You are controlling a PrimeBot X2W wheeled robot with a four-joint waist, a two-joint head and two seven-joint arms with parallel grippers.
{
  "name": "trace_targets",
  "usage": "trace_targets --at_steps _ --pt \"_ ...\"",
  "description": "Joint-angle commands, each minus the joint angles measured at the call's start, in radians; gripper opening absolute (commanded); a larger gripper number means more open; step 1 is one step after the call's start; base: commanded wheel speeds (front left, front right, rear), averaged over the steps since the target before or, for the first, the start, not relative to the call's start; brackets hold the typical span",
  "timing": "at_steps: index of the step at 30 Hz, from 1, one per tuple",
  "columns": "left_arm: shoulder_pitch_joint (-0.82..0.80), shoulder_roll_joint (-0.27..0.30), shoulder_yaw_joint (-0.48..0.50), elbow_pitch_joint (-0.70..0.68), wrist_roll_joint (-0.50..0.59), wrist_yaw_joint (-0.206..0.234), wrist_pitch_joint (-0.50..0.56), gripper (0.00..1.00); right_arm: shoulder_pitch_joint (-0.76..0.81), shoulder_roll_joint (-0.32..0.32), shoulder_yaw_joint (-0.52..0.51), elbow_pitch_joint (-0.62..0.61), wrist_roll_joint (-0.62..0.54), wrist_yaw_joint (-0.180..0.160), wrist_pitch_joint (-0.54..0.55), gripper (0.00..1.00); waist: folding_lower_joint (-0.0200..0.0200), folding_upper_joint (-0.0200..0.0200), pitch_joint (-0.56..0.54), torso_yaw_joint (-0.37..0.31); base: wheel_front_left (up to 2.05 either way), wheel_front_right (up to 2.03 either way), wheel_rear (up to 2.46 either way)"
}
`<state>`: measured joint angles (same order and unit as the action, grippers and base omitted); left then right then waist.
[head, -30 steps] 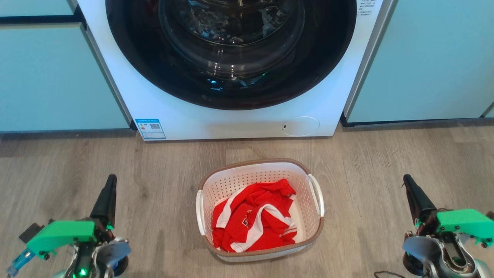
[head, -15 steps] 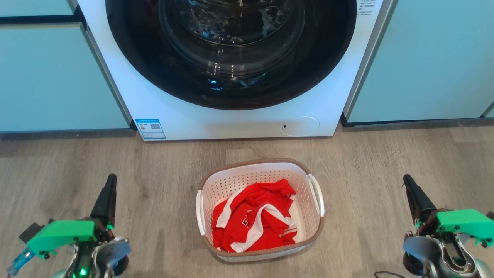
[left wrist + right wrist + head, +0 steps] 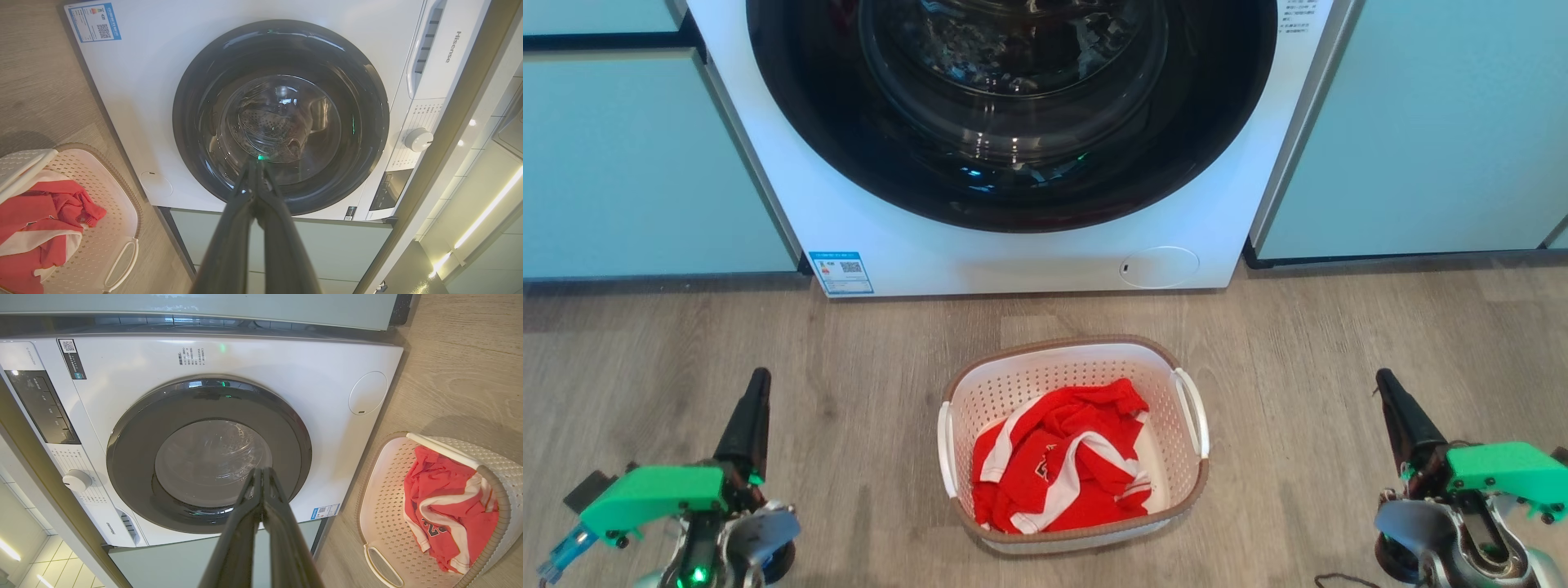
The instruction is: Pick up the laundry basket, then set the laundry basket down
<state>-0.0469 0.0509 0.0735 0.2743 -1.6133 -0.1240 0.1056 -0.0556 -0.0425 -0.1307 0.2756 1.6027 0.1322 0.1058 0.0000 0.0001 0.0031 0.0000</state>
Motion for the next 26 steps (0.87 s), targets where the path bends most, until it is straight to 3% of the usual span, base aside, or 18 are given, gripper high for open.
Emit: trace_targets --at_steps 1,26 --pt "-0.061 0.004 0.035 -0.029 0.001 -0.007 0.004 0.0 -0.052 -0.008 0.016 -0.031 0.005 -0.002 0.008 0.0 0.0 -0.0001 0.0 0.0 0.0 0.0 0.0" --pt "-0.061 0.002 0.037 -0.029 0.002 -0.007 0.005 0.0 -0.052 -0.008 0.016 -0.031 0.005 -0.002 0.008 0.0 0.0 -0.0001 0.0 0.0 0.0 0.0 0.0"
